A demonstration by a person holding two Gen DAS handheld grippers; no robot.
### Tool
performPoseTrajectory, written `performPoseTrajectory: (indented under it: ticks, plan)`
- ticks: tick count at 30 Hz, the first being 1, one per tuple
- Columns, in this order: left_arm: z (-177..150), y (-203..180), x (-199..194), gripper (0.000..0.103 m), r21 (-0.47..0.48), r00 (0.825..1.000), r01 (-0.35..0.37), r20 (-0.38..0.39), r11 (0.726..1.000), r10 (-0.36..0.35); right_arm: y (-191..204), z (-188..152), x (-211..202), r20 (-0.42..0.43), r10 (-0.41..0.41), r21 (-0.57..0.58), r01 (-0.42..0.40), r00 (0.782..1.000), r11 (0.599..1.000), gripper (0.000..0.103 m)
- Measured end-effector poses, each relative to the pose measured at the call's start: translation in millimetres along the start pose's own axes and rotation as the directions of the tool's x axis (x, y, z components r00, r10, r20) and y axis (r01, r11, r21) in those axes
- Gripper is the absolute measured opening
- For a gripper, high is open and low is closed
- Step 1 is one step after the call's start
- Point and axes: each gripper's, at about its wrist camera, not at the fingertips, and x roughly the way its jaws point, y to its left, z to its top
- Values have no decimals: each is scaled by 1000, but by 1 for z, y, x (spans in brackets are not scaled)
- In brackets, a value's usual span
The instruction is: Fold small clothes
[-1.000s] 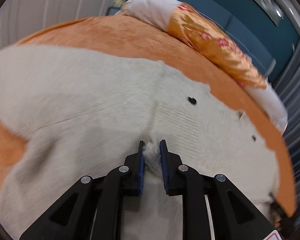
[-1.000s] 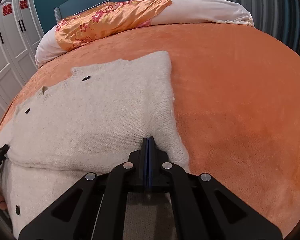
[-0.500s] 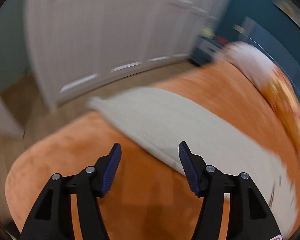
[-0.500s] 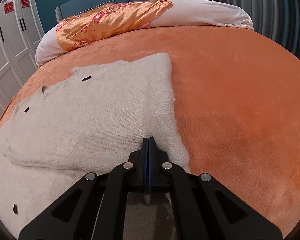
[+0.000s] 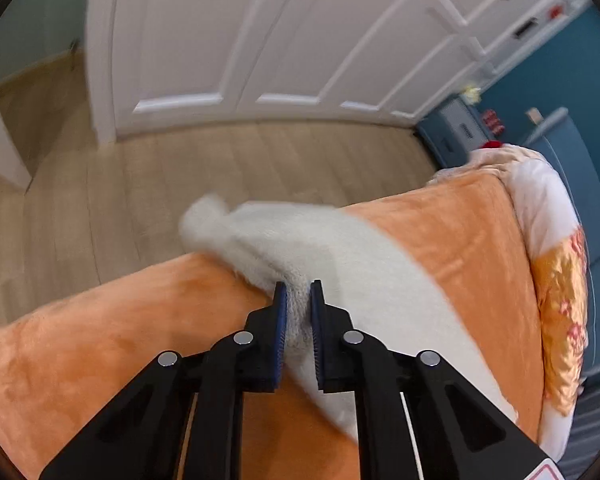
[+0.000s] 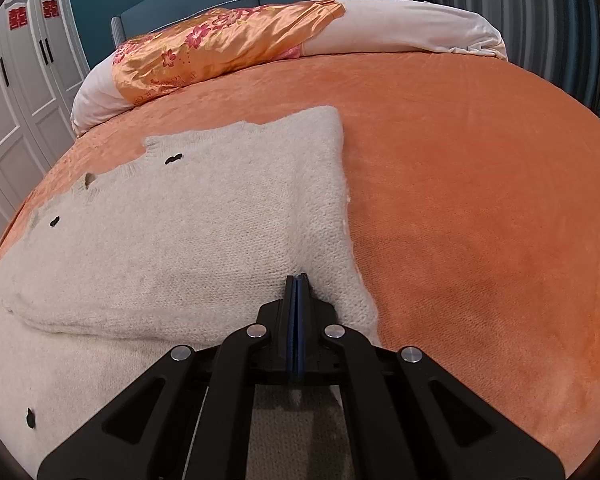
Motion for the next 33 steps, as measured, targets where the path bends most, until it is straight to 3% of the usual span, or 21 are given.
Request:
performPoseTrajectory:
  ticks: [3,4,6,7,8,9,13,15,18,19,21,23,24,25,26,28,31,32,33]
  plan:
    - [-7,-53,-33,7,150,995,58,72,987,-69,-2,0,0,3,10,8,-10,1000,1000,0]
    - [-15,-79,-47,7,220,991,82,85,972,-103,-2,0,0,4,12,11,-13,1000,1000,0]
    - [-39,-138,-77,6,369,975,155,93,916,-202,-3,0,0,6,17,13,-17,1000,1000,0]
    - [-54,-163,-90,6,427,965,190,85,884,-249,-3,0,0,7,19,15,-19,1000,1000,0]
    - [-79,-198,-106,6,501,948,244,59,830,-314,-3,1,0,7,22,18,-22,1000,1000,0]
    - [-96,-219,-115,6,540,936,277,36,795,-351,-4,1,0,8,24,20,-24,1000,1000,0]
    - [-207,-305,-137,7,658,866,450,-157,604,-475,-5,1,0,10,34,29,-35,999,999,0]
    - [-273,-332,-132,7,681,839,514,-271,522,-472,-7,1,-1,11,44,36,-45,999,998,0]
    - [-371,-346,-105,11,701,833,546,-396,459,-386,-10,1,-1,13,63,51,-63,998,997,0]
    - [-396,-346,-95,18,705,839,541,-417,459,-349,-11,1,-1,14,67,54,-67,998,996,0]
    - [-441,-335,-70,18,700,849,527,-459,482,-262,-12,1,-1,16,79,64,-80,997,995,0]
    - [-459,-317,-55,21,676,854,509,-474,533,-214,-14,1,-1,19,93,75,-94,995,993,0]
    - [-460,-308,-56,22,653,847,520,-477,550,-234,-15,1,-1,20,100,80,-102,995,992,0]
    - [-457,-300,-62,27,631,836,539,-482,558,-261,-17,1,-1,20,110,88,-112,994,990,0]
    - [-448,-299,-61,39,616,832,545,-481,568,-277,-19,2,0,19,119,94,-120,993,988,0]
    - [-421,-290,-71,54,615,862,503,-412,607,-297,-22,4,-1,16,140,110,-141,990,984,0]
    - [-381,-264,-83,59,610,899,437,-319,661,-300,-28,6,-6,21,191,145,-192,981,971,1]
    - [-366,-257,-80,59,607,910,414,-301,679,-286,-29,9,-10,21,198,149,-199,980,969,5]
    - [-348,-247,-74,59,600,924,380,-280,704,-260,-27,12,-17,27,202,145,-204,979,968,17]
